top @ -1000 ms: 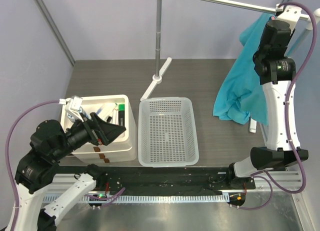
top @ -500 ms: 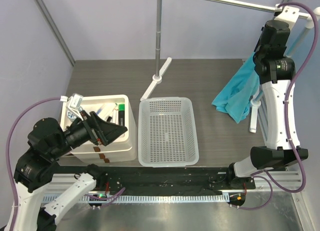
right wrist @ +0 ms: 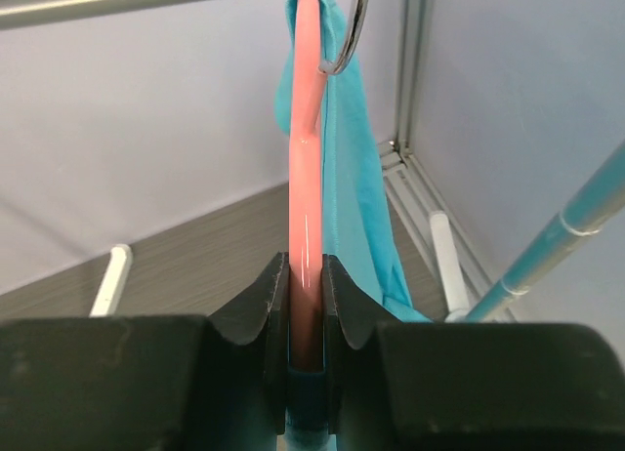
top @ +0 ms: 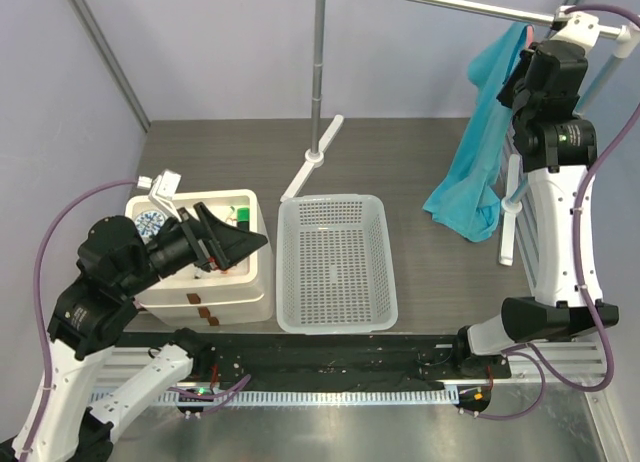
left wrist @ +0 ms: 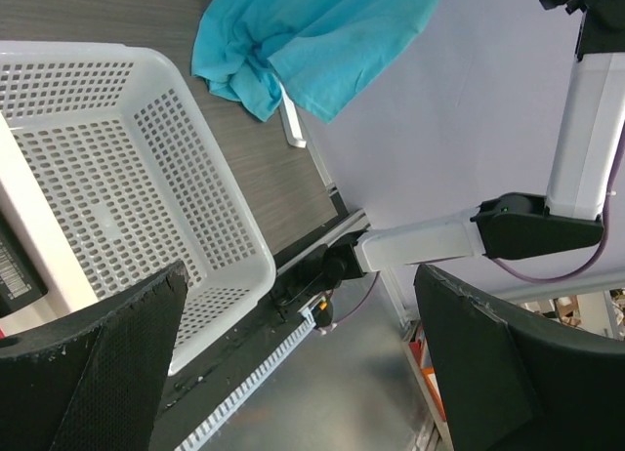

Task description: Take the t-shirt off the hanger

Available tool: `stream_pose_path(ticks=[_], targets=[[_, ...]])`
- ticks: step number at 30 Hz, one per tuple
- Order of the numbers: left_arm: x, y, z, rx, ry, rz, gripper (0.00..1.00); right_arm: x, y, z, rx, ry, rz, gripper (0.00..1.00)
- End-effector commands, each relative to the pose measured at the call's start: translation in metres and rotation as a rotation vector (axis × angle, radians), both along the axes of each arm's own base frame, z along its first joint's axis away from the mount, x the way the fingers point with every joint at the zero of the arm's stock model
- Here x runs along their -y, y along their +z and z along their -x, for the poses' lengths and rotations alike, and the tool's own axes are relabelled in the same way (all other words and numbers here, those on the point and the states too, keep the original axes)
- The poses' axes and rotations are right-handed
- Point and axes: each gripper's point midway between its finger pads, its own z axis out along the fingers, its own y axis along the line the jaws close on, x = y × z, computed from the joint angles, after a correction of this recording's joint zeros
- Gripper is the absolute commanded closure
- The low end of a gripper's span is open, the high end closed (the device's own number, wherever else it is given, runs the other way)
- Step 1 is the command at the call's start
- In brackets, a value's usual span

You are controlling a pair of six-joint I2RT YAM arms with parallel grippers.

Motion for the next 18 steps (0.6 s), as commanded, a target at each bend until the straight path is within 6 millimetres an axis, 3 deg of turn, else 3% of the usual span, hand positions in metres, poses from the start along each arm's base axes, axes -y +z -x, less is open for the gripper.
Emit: stream_pose_path(ticks=[1, 9, 12, 18], targets=[[0.0, 0.01, 0.003, 0.04, 0.003, 0.058, 0.02, -0.012, 0.084, 0.036, 0.297, 0.054, -0.078, 0.99], [-0.006, 0.009, 0.014, 0.063, 0.001, 0.075, 0.03, -0.018, 0.121, 0.073, 0.453, 0.095, -0.119, 0.99], [-0.004, 0.014, 0.017, 0.074, -0.021, 0.074, 0.03, -0.03, 0.116, 0.081, 0.422, 0.16, -0.14, 0.99], [0.007, 0.019, 0.011, 0.081, -0.067, 0.081, 0.03, -0.046, 0.076, 0.096, 0.314, 0.242, -0.16, 0.99]])
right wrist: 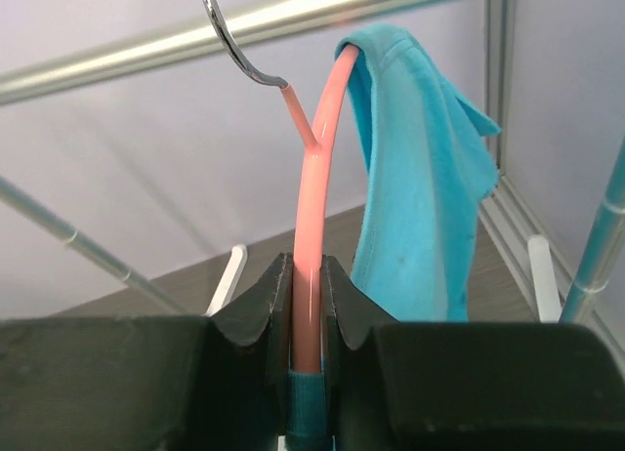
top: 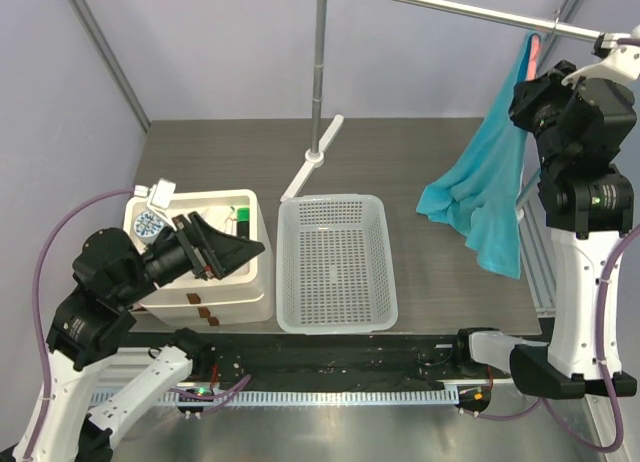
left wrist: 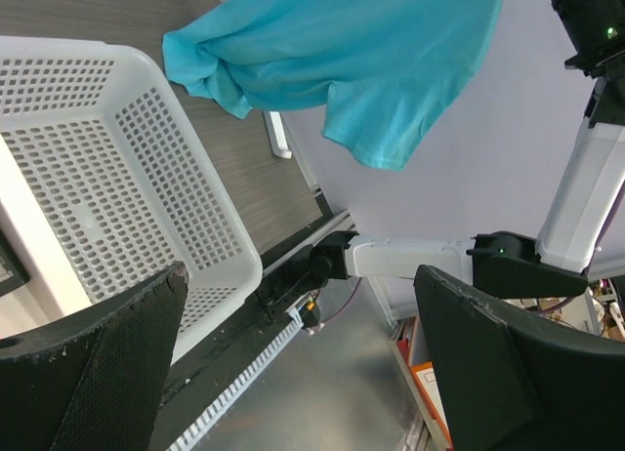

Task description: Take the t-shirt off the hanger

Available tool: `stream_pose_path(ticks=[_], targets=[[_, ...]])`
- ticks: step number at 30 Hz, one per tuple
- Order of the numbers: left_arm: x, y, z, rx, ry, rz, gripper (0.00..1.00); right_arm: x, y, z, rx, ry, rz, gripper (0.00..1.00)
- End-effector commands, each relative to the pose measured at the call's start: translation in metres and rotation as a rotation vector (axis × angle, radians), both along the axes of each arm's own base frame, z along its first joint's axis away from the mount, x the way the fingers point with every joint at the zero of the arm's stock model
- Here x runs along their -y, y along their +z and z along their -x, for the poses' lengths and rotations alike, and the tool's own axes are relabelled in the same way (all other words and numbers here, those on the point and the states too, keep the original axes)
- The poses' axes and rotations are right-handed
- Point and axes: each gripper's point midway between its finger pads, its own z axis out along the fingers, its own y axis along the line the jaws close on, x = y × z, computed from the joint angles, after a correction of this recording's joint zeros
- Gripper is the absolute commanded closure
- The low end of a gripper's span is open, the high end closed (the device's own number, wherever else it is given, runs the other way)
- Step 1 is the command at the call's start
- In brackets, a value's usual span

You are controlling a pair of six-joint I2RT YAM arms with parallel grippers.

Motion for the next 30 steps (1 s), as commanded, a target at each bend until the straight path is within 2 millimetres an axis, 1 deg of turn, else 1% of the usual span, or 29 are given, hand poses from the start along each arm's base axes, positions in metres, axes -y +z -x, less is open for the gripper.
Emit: stream_pose_path(ticks=[1, 2, 3, 4, 5, 6, 7, 9, 10, 12, 13, 14, 15, 17, 18, 19, 20, 21, 22, 23, 24, 25, 26, 27, 28, 29, 30], targets=[[0.012, 0.02, -0.002, 0.067, -0.066, 0.033, 0.03, -0.016, 0.023, 0.026, 0.114, 0.09, -0.005, 0.99], [0.015, 0.02, -0.004, 0.066, -0.075, 0.035, 0.03, -0.014, 0.02, 0.024, 0.104, 0.083, 0.015, 0.99], [0.017, 0.02, -0.005, 0.056, -0.081, 0.038, 0.04, -0.01, 0.021, 0.023, 0.098, 0.061, 0.024, 0.99], [0.02, 0.018, -0.006, 0.045, -0.098, 0.041, 0.04, -0.008, 0.012, 0.017, 0.052, 0.052, 0.03, 0.99], [0.022, 0.019, -0.006, 0.044, -0.106, 0.047, 0.04, -0.008, 0.012, 0.015, 0.042, 0.052, 0.033, 0.99], [0.024, 0.022, -0.008, 0.044, -0.108, 0.065, 0.04, -0.01, 0.017, 0.017, 0.051, 0.065, 0.035, 0.99], [0.026, 0.023, -0.008, 0.044, -0.118, 0.076, 0.05, -0.02, 0.018, 0.016, 0.054, 0.12, 0.032, 0.99], [0.03, 0.027, -0.011, 0.059, -0.128, 0.106, 0.05, -0.032, 0.016, 0.016, 0.057, 0.188, 0.027, 0.99], [0.033, 0.027, -0.01, 0.046, -0.142, 0.121, 0.05, -0.047, 0.017, 0.017, 0.066, 0.27, 0.027, 0.99], [0.042, 0.026, -0.015, 0.02, -0.179, 0.132, 0.06, -0.059, 0.018, 0.024, 0.074, 0.34, 0.035, 0.99], [0.046, 0.026, -0.013, 0.002, -0.215, 0.139, 0.07, -0.066, 0.019, 0.028, 0.082, 0.382, 0.037, 0.99], [0.052, 0.021, -0.02, -0.027, -0.224, 0.133, 0.07, -0.068, 0.022, 0.035, 0.096, 0.399, 0.041, 0.99], [0.054, 0.021, -0.022, -0.035, -0.228, 0.135, 0.08, -0.071, 0.02, 0.038, 0.096, 0.413, 0.048, 0.99], [0.06, 0.024, -0.031, -0.04, -0.229, 0.147, 0.08, -0.073, 0.019, 0.047, 0.101, 0.432, 0.054, 0.99], [0.063, 0.026, -0.036, -0.041, -0.227, 0.153, 0.09, -0.074, 0.022, 0.056, 0.116, 0.434, 0.051, 0.99], [0.065, 0.039, -0.038, -0.019, -0.228, 0.177, 0.09, -0.074, 0.02, 0.059, 0.116, 0.436, 0.036, 0.99], [0.071, 0.035, -0.052, -0.045, -0.206, 0.167, 0.1, -0.078, 0.009, 0.06, 0.093, 0.453, 0.014, 0.99], [0.076, 0.036, -0.058, -0.053, -0.205, 0.163, 0.1, -0.082, 0.007, 0.066, 0.092, 0.476, -0.019, 0.99], [0.085, 0.056, -0.051, -0.025, -0.242, 0.177, 0.1, -0.087, 0.0, 0.067, 0.076, 0.5, -0.032, 0.99], [0.096, 0.059, -0.056, -0.015, -0.243, 0.166, 0.11, -0.094, -0.018, 0.064, 0.032, 0.535, -0.054, 0.99], [0.121, 0.057, -0.051, -0.028, -0.306, 0.144, 0.11, -0.096, -0.023, 0.071, 0.027, 0.546, -0.072, 0.99], [0.134, 0.059, -0.051, -0.01, -0.316, 0.128, 0.11, -0.099, -0.031, 0.072, 0.007, 0.561, -0.098, 0.99], [0.141, 0.074, -0.048, 0.05, -0.32, 0.118, 0.11, -0.102, -0.046, 0.071, -0.026, 0.576, -0.112, 0.99], [0.159, 0.063, -0.057, 0.038, -0.287, 0.079, 0.12, -0.103, -0.053, 0.073, -0.042, 0.576, -0.122, 0.99], [0.165, 0.064, -0.06, 0.05, -0.271, 0.063, 0.15, -0.103, -0.054, 0.081, -0.037, 0.575, -0.149, 0.99], [0.168, 0.073, -0.061, 0.075, -0.256, 0.055, 0.23, -0.104, -0.068, 0.08, -0.068, 0.575, -0.172, 0.99], [0.175, 0.068, -0.07, 0.115, -0.208, 0.007, 0.26, -0.111, -0.072, 0.085, -0.077, 0.614, -0.192, 0.99]])
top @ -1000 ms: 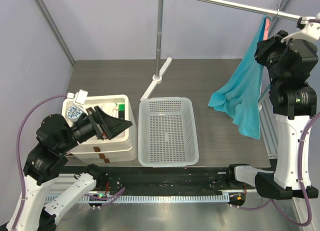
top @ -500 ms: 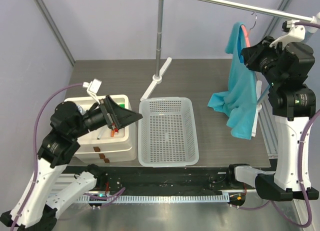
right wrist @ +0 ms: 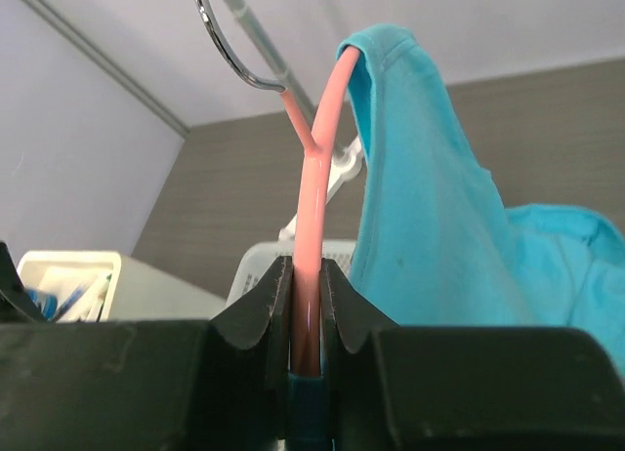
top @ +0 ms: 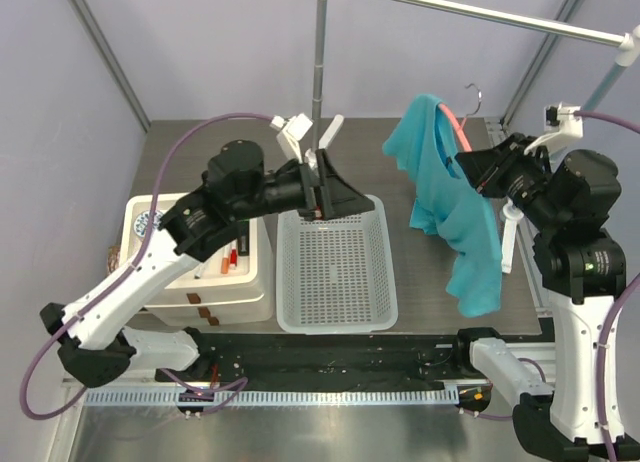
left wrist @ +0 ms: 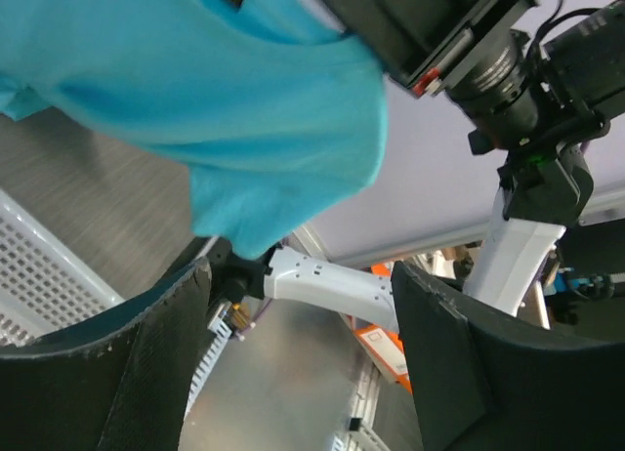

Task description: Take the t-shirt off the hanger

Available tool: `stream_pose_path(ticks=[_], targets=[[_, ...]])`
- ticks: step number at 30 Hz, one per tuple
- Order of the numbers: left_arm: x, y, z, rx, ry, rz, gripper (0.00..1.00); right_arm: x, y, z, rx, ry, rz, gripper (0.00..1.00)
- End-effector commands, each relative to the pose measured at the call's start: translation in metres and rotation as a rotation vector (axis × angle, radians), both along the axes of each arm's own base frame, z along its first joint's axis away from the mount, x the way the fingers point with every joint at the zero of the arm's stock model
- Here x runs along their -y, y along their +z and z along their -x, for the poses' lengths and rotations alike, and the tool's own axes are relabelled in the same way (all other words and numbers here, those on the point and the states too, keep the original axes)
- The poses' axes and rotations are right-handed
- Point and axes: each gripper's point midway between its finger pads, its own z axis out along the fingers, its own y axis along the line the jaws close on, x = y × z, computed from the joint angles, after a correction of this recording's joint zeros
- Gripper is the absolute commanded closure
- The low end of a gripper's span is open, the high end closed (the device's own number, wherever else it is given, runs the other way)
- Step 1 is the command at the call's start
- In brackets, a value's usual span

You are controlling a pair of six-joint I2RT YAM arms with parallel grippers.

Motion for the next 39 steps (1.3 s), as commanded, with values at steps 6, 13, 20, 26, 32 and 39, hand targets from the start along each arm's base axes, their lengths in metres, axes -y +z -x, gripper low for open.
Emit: stream_pose_path(ticks=[6, 13, 20, 26, 32, 39], targets=[[0.044, 0.017, -0.06, 0.372, 0.26, -0.138, 0.33, -0.031, -0.025, 0.029, -0.033, 0.145, -0.149, 0.99], [0.087, -0.018, -0.11, 0.382, 0.317, -0.295, 0.35, -0.039, -0.018, 0.036, -0.027, 0.191, -0.183, 0.99], [0.116, -0.035, -0.151, 0.327, 0.392, -0.336, 0.42, -0.047, -0.022, 0.04, -0.033, 0.235, -0.195, 0.99], [0.108, -0.046, -0.164, 0.322, 0.446, -0.362, 0.56, -0.047, -0.022, 0.048, -0.006, 0.235, -0.163, 0.99], [0.101, -0.05, -0.154, 0.322, 0.429, -0.343, 0.54, -0.043, -0.025, 0.046, -0.002, 0.205, -0.129, 0.99], [0.091, -0.038, -0.14, 0.335, 0.412, -0.275, 0.38, -0.044, -0.028, 0.047, 0.0, 0.214, -0.115, 0.99]])
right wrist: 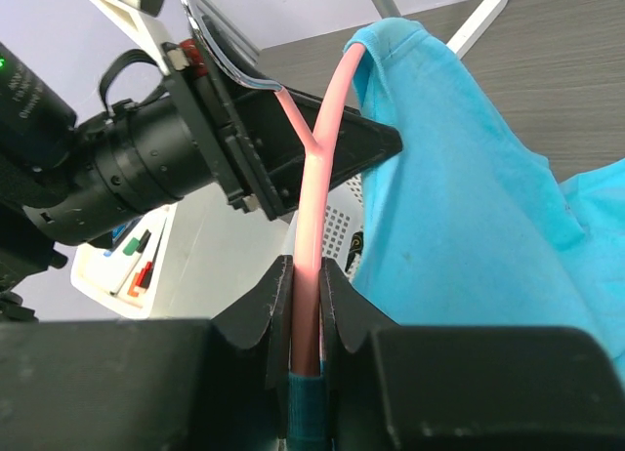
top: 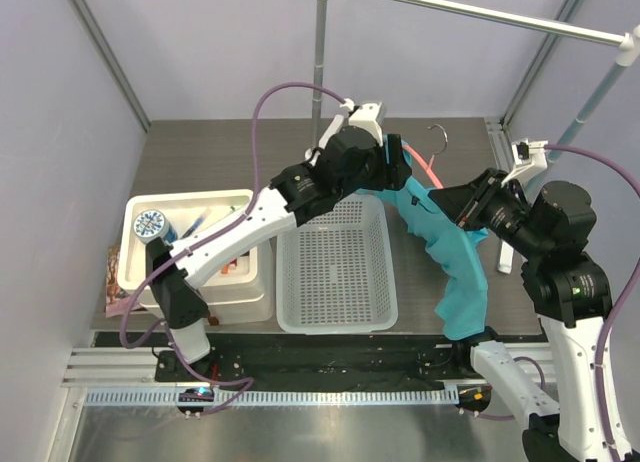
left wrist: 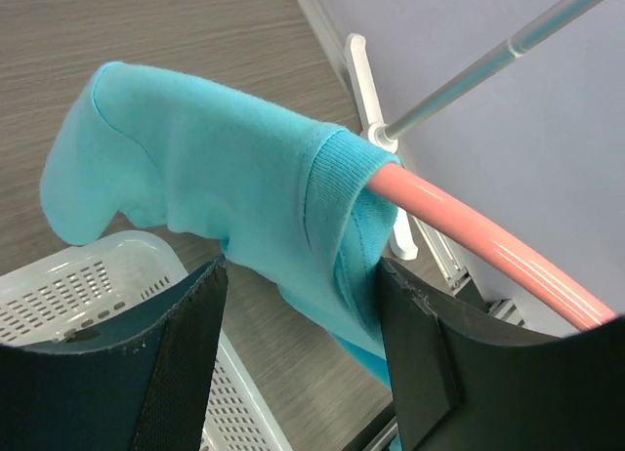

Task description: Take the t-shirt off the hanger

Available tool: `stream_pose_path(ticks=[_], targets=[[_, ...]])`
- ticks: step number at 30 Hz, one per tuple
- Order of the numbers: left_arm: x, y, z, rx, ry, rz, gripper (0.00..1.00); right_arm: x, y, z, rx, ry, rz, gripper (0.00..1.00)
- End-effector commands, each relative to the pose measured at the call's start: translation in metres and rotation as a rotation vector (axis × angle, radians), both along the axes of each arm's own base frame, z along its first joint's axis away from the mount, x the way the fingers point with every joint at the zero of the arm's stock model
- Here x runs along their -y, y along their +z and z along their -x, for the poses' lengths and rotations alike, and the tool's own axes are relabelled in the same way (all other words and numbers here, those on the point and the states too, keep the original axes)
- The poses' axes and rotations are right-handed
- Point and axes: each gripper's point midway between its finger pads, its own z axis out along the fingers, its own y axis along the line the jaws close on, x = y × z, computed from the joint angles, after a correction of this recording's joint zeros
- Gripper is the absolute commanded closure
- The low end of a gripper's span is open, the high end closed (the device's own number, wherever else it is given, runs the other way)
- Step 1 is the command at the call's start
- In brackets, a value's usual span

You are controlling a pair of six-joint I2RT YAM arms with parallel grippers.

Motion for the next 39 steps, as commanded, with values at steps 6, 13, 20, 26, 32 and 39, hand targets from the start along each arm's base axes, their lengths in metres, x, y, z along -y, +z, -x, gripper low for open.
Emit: stream_pose_path(ticks=[6, 13, 20, 26, 32, 39], targets=[[-0.015, 0.061, 0.005, 0.102, -0.007, 0.147, 0.42, -0.002, 0.024, 0.003, 0.115, 0.014, 0.001, 0.99], [-0.017, 0.053, -0.004, 0.07, 0.001, 0.162, 0.51, -0.005, 0.024, 0.007, 0.114, 0.031, -0.006, 0.99], [-0.012, 0.054, -0.012, 0.062, -0.003, 0.18, 0.55, -0.007, 0.022, 0.008, 0.107, 0.046, -0.01, 0.99], [-0.001, 0.048, -0.025, 0.047, -0.012, 0.169, 0.62, -0.008, 0.02, 0.011, 0.102, 0.049, -0.016, 0.99], [-0.03, 0.052, -0.063, 0.045, 0.095, 0.158, 1.0, -0.008, 0.014, 0.019, 0.083, 0.053, -0.019, 0.99], [-0.08, 0.043, -0.117, 0.021, 0.287, 0.131, 1.0, -0.009, 0.024, 0.03, 0.111, 0.064, -0.03, 0.99]])
